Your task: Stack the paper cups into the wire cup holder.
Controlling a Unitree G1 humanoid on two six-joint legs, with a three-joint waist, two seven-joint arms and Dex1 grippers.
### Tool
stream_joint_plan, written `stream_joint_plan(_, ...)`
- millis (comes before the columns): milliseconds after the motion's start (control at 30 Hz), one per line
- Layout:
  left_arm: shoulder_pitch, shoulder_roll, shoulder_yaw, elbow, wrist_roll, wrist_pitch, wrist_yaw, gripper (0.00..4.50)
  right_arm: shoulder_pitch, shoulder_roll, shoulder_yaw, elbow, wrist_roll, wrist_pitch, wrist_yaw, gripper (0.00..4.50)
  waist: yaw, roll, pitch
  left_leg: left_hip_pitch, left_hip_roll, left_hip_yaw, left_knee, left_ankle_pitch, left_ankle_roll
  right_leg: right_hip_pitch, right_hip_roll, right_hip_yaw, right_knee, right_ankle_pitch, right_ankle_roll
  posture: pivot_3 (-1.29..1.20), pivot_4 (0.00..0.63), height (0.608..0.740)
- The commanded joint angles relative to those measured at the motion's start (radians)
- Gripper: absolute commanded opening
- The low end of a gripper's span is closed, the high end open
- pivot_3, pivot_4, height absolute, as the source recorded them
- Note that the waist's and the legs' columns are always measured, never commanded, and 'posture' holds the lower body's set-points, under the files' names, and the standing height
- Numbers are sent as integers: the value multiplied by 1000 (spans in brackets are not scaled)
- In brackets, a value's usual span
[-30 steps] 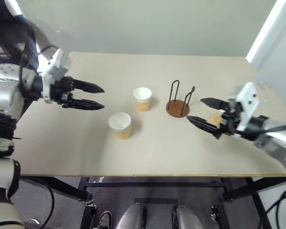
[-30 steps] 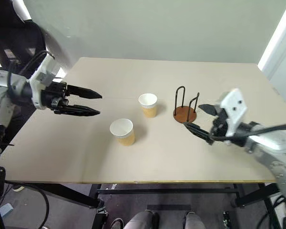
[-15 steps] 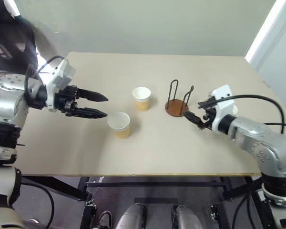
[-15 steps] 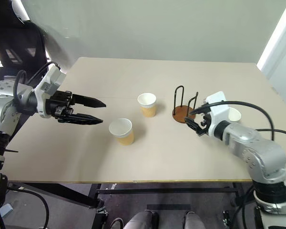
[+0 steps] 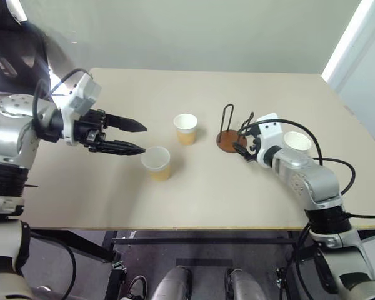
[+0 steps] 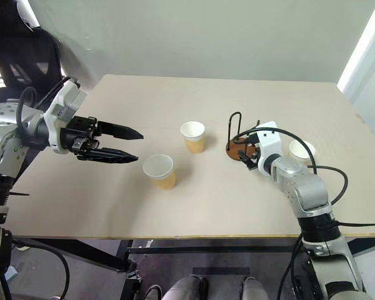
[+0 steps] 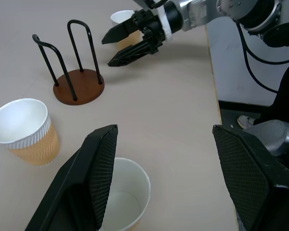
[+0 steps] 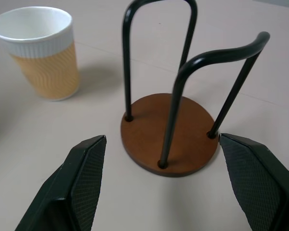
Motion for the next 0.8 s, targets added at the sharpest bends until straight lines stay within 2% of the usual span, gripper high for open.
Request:
stream_joint_plan(33,11,8,59,-56,6,26,-27,3351,-41,30,7,69,-56,-88,17,3833,-1,0,0,0,0,0,0,0,0,0,0,0,0,0,0,0,150,740)
stream_joint_plan(400,73,14,126,-140,15,83,-5,3351,-168,151,-10,338,-140,-311,50,3833,-3,0,0,-1,1,-1,-2,1,-2,-2,0,-1,0,1,-4,0,150,740)
stream_joint_plan(533,90,23,147,-157,21,98,-2,3373,-190,169,-3,365,-151,-333,82,2990,-2,0,0,-1,1,-1,-2,1,-2,-2,0,-2,0,1,-5,0,150,740)
stream_joint_plan(667,99,23,158,-165,25,104,-3,3373,-160,158,2,316,-150,-306,128,1584,-2,1,0,-2,1,-2,-2,0,-3,-2,0,-3,0,2,-6,0,150,740)
stream_joint_plan(800,84,15,150,-152,41,100,-9,3373,-84,110,38,180,-131,-241,235,184,-1,0,0,-2,1,-3,-2,0,-4,-1,0,-5,0,1,-7,0,150,740)
